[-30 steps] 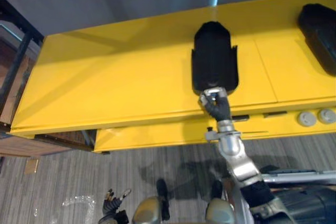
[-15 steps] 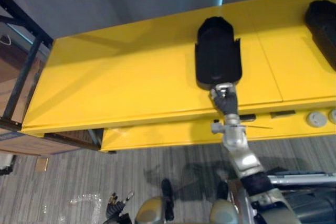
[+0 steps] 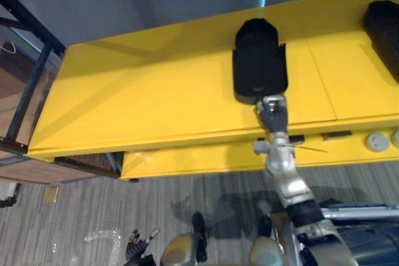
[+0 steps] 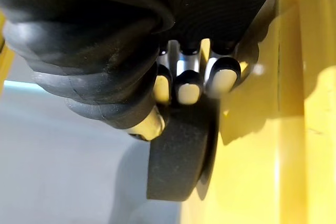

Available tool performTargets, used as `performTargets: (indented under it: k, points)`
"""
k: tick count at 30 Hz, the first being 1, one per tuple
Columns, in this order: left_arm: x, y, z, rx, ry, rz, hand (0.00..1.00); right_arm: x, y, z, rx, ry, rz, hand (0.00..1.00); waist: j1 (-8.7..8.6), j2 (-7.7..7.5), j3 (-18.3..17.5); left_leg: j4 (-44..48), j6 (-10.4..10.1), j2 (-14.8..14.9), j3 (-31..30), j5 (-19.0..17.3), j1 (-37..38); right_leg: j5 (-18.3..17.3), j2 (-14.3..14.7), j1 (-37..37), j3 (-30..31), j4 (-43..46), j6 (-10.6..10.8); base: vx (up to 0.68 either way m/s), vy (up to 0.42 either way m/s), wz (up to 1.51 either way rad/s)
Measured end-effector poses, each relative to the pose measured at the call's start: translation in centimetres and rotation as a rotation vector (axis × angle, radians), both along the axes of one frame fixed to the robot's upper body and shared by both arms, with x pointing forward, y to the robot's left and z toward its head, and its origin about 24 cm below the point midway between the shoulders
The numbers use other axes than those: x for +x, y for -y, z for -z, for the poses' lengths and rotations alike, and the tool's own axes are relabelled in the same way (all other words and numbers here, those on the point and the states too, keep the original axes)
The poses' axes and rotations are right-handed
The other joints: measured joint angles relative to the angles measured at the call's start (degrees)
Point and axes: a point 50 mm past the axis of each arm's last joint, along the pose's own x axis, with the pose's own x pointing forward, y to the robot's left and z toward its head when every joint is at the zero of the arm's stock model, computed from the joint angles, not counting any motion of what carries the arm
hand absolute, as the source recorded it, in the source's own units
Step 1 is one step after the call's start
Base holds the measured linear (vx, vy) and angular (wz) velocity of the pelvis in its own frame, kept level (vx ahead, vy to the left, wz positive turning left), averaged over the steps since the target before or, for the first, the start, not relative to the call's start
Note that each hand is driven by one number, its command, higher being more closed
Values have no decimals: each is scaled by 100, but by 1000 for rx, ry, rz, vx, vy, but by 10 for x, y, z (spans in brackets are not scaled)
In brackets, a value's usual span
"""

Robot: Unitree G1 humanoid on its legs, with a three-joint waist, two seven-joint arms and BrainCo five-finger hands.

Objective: Walk over and take plastic housings, then place them on the shelf

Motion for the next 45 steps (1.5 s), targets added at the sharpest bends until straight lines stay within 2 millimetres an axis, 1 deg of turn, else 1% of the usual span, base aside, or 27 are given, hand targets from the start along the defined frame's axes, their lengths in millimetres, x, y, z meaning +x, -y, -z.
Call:
performTargets:
  k: [4,6,7,8,9,10,12,13,14,16,19,21,24,25,28,30,31,33,35,40,45]
  points:
    - [1,0,-1,-1,9,0,0,0,-2,-1,2,12,-14,100,10,0,0,-73,16,-36,7,38,35,11,-33,1,8,-6,17,-1,1,-1]
    - [1,0,-1,-1,7,0,0,-1,-6,-5,2,28,-48,100,5,-1,0,-123,13,-39,21,52,64,11,-36,-3,25,-9,17,-9,4,-4]
    - [1,0,-1,-2,6,0,0,-8,-16,-16,4,72,-119,100,-5,-4,2,-124,12,-34,27,52,63,11,-33,-6,33,-12,16,0,0,0]
    - [1,0,-1,-2,5,0,0,-12,-21,-22,9,99,-158,0,-14,-6,3,-126,12,-30,29,51,63,11,-30,-7,35,-13,16,0,0,0]
    - [1,0,-1,-2,5,0,0,-23,-34,-36,11,155,-254,0,-33,-13,8,-130,10,-19,35,50,65,10,-21,-10,40,-14,15,0,0,0]
    - [1,0,-1,-2,5,0,0,-28,-41,-41,9,177,-301,0,-39,-18,10,-134,9,-12,38,50,69,10,-15,-10,43,-13,14,0,0,0]
    - [1,0,-1,-1,7,0,0,-41,-62,-49,7,204,-459,0,-43,-61,7,-139,4,12,42,46,80,5,10,-9,52,-4,4,0,0,0]
    - [1,0,-1,0,9,-1,0,-45,-73,-47,0,189,-534,0,-37,-99,1,-140,3,22,42,46,81,2,23,-8,53,-3,-2,0,0,0]
    - [1,0,-1,1,10,-1,0,-46,-77,-45,2,176,-568,0,-30,-119,0,-140,3,25,41,46,82,1,27,-7,53,-2,-3,0,0,0]
    - [0,0,-1,2,7,-3,0,-48,-86,-40,15,125,-651,0,-14,-212,-5,-145,2,26,41,46,83,2,30,-4,52,-3,-4,0,0,0]
    - [-1,-4,-1,14,0,-11,0,-48,-95,-33,22,73,-696,0,-1,-314,-50,-153,2,26,41,46,104,2,30,11,52,-4,-4,0,0,0]
    - [-1,-5,-1,18,-3,-17,0,-46,-101,-28,34,35,-707,0,5,-340,-58,-167,1,26,39,47,158,2,31,65,49,-11,-5,0,0,0]
    - [-2,-5,-1,21,-5,-17,0,-36,-115,-18,18,-42,-710,0,22,-371,-103,-227,-20,33,20,62,202,0,45,105,32,-24,-7,-10,0,1]
    - [-2,-6,-1,21,-6,-18,0,-30,-117,-14,24,-69,-684,0,69,-383,-108,-240,-33,40,10,75,202,0,54,105,25,-24,-7,-30,-2,4]
    - [-2,-5,0,18,-12,-17,0,-18,-120,-8,21,-112,-617,0,157,-385,-110,-251,-38,46,-42,101,187,-1,63,116,-20,-24,-9,-12,-5,7]
    - [-2,-5,0,18,-13,-16,0,-10,-119,-6,32,-125,-562,0,146,-385,-110,-319,-37,35,-172,161,189,-9,61,182,-163,-33,-23,-4,-9,30]
    - [-2,-5,0,18,-12,-16,0,-4,-118,-8,39,-120,-518,0,182,-385,-110,-329,-46,37,-225,180,173,-18,65,193,-228,-33,-36,1,-6,27]
    - [-2,-5,0,17,-14,-16,0,1,-117,-12,48,-114,-490,0,214,-384,-109,-329,-51,39,-261,189,167,-25,69,211,-269,-32,-48,1,-4,12]
    - [-2,-5,0,15,-13,-15,0,6,-116,-16,52,-106,-470,0,282,-383,-109,-323,-54,43,-264,192,168,-29,73,216,-271,-30,-53,1,-1,2]
    - [-3,-4,0,11,-21,-13,0,16,-116,-9,55,-162,-400,0,287,-379,-108,-307,-53,42,-270,193,168,-44,68,216,-273,-6,-59,0,0,0]
    - [-3,-3,1,5,-24,-13,0,22,-104,-8,77,-166,-287,0,290,-329,-105,-302,-47,24,-281,201,178,-91,36,202,-284,70,-41,0,0,0]
